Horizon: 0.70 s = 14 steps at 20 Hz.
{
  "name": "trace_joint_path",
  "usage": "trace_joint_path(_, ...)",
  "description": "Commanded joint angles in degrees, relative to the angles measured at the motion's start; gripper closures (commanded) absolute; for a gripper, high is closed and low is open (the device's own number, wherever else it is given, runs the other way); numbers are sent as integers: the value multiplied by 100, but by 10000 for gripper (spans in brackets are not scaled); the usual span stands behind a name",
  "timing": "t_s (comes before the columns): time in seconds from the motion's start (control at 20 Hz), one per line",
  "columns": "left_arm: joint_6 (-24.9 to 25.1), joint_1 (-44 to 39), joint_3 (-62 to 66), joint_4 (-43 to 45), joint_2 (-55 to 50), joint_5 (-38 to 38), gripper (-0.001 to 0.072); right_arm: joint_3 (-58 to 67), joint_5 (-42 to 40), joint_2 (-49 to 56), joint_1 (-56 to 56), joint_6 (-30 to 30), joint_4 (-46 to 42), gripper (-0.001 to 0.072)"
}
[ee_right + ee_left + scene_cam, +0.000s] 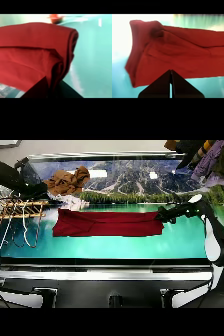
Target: Fold the clothes and pants, and hang the long-sleeved shirts on hangers.
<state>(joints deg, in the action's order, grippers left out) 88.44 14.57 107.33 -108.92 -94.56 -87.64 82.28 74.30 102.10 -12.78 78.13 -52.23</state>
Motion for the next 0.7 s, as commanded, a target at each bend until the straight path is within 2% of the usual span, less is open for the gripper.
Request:
trace_joint_path(0.0,0,-168,-479,-774,-35,518,691,181,509,-540,-105,317,-234,685)
trace_joint_path(0.15,-9,-693,-1386,-1871,-101,1716,692,409,844,-1001,-173,599,-566,685)
trace_joint_path(0.35,-422,-2009,-1845,-2297,-684,2817,692,417,960,-1497,-238,922,-616,685)
trace_joint_path(0.55,-566,-3167,-1840,-3145,-1322,3748,692,417,984,-1954,-243,1051,-673,685)
trace_joint_path(0.65,-887,-3582,-1829,-3230,-1532,4122,692,420,1025,-2166,-243,1134,-713,685)
